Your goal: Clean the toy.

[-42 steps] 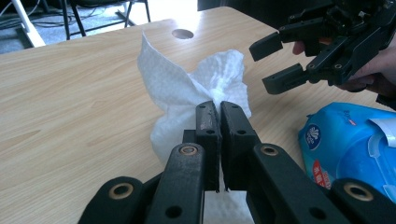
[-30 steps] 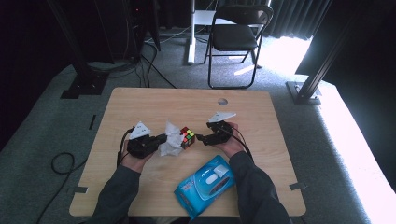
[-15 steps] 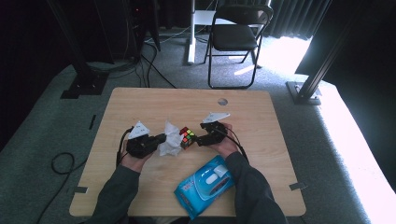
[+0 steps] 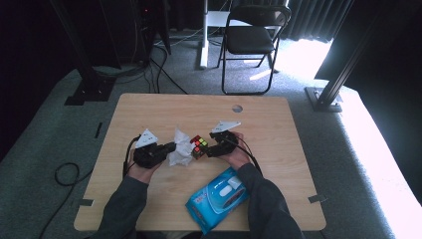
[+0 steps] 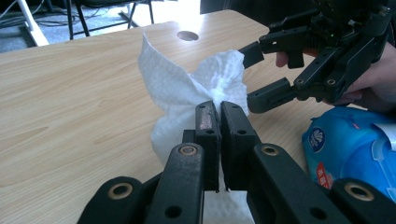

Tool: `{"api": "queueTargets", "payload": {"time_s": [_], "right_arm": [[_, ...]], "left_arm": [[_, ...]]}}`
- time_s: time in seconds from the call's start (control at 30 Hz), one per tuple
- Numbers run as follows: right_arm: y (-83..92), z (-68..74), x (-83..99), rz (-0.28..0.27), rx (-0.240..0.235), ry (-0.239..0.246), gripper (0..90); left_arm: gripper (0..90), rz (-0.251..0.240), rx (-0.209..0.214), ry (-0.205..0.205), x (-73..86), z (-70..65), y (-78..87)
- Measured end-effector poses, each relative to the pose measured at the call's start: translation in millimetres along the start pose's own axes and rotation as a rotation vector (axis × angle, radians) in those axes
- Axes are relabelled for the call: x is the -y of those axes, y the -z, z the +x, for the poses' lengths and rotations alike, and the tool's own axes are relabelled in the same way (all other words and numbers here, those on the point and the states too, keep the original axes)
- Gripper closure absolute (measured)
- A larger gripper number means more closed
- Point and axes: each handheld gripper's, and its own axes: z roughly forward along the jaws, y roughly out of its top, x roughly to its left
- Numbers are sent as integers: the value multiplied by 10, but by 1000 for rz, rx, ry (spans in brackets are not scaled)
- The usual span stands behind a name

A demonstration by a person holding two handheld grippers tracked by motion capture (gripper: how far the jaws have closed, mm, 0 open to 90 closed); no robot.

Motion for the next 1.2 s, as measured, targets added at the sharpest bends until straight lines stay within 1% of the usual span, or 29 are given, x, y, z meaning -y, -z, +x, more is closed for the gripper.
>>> {"api": "queueTargets", "payload": {"time_s": [0.13, 0.23, 0.3, 0.47, 0.53, 0.6, 0.77, 0.8, 0.83, 0.87, 0.93, 1.07, 1.2], "right_arm": [[-21, 6, -14, 7, -12, -1, 245], [-37, 15, -25, 13, -18, 0, 217], [-49, 24, -29, 19, -2, 2, 207], [-104, 15, -53, 37, -7, -5, 182], [-137, 23, -73, 42, -2, 2, 171], [-176, 17, -87, 44, -10, -6, 171], [-284, 67, -82, 57, -1, 1, 156], [-284, 67, -82, 57, -1, 1, 156], [-304, 78, -71, 62, 1, 5, 155], [-348, 94, -45, 83, 8, 17, 149], [-374, 92, -31, 98, 17, 23, 148], [-411, 68, -21, 114, 20, 19, 150], [-444, 67, -10, 132, 31, 28, 182]], "left_arm": [[866, -5, -1, 6, -2, 13, 14], [866, -5, -3, 5, -1, 20, 20], [866, -5, -3, 6, -1, 22, 21], [866, -8, -4, 12, -3, 28, 28], [866, -9, -6, 9, -5, 32, 34], [867, -11, -6, 11, -7, 35, 38], [867, -22, -11, 15, -13, 49, 65], [866, -22, -11, 15, -13, 49, 65], [866, -23, -12, 17, -14, 56, 77], [866, -24, -13, 17, -13, 59, 80], [866, -24, -12, 19, -13, 60, 83], [866, -22, -11, 19, -10, 57, 75], [866, -21, -11, 18, -7, 53, 66]]}}
